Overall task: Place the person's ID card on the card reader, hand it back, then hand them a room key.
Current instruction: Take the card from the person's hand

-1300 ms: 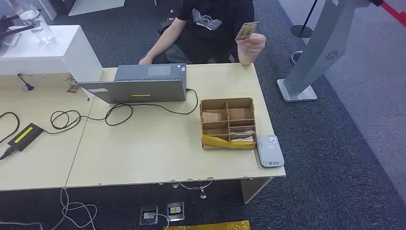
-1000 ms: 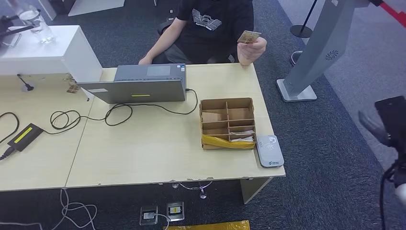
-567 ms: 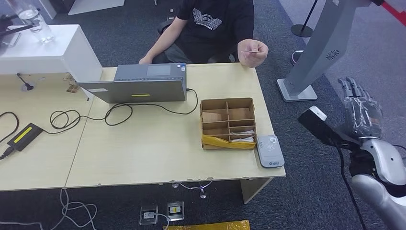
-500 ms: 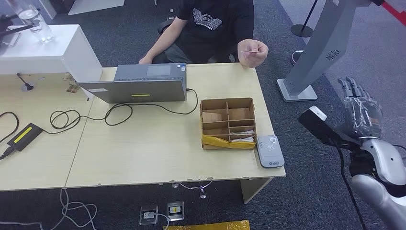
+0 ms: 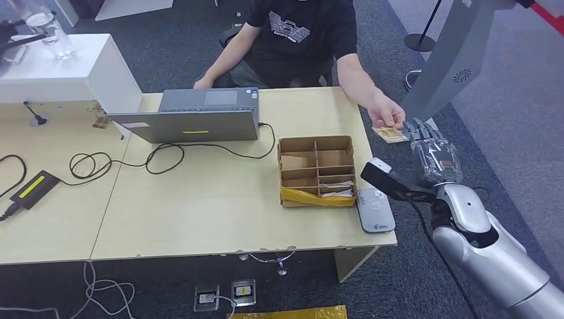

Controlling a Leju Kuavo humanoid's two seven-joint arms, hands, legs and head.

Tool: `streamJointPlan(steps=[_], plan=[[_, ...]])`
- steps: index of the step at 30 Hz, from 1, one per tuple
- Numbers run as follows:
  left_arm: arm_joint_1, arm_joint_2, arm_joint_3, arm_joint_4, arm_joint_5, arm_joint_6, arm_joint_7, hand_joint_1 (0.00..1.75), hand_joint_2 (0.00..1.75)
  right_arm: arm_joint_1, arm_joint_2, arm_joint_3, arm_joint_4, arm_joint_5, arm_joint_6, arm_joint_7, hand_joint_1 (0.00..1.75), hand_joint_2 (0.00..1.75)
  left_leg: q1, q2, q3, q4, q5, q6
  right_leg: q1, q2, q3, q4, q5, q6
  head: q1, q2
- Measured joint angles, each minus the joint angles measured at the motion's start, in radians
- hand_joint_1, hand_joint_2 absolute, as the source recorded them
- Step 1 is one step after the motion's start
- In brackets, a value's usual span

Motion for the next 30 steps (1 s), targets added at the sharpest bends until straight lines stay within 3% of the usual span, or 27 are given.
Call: streamJointPlan(steps=[8,9,12,13,23,30], plan=[[0.000,-0.002,0.000,-0.001,-0.006,-0.001,-0.013,0.00,0.00,-0.057,0.085,0.037,0.089,0.018,-0.051,-0.044,0.03,1.75,0.000,0.001,0.000,0.000,0.000,0.000,0.000,0.001,0.000,0.000,0.000,0.000,0.000,0.000],[0.000,-0.003,0.000,-0.001,-0.006,-0.001,-0.013,0.00,0.00,-0.064,0.096,0.041,0.104,0.019,-0.053,-0.048,0.24,1.75,0.000,0.001,0.000,0.000,0.000,0.000,0.000,0.001,0.000,0.000,0.000,0.000,0.000,0.000],[0.000,-0.005,0.000,-0.001,-0.007,0.000,-0.011,0.00,0.00,-0.082,0.124,0.053,0.147,0.021,-0.058,-0.056,1.48,1.75,0.000,0.000,0.000,0.000,0.000,0.000,0.000,0.000,0.000,0.000,0.000,0.000,0.000,0.000],[0.000,-0.005,0.000,-0.001,-0.007,0.000,-0.008,0.00,0.00,-0.086,0.132,0.057,0.160,0.022,-0.060,-0.057,1.71,1.75,0.000,0.000,0.000,0.000,0.000,-0.001,0.000,0.000,0.000,0.000,0.000,0.000,0.000,0.000],[0.002,-0.009,-0.012,-0.001,-0.007,0.005,0.020,0.00,0.00,-0.116,0.183,0.090,0.268,0.038,-0.097,-0.072,1.75,1.75,0.000,0.000,0.000,0.000,0.001,-0.001,0.000,0.000,0.000,0.000,0.000,0.000,0.000,0.000],[0.002,-0.009,-0.017,-0.001,-0.004,0.008,0.020,0.00,0.00,-0.119,0.190,0.090,0.291,0.052,-0.086,-0.068,1.75,1.75,0.000,0.000,0.001,0.000,0.001,-0.001,0.000,0.000,0.000,0.000,0.000,0.000,0.000,0.000]])
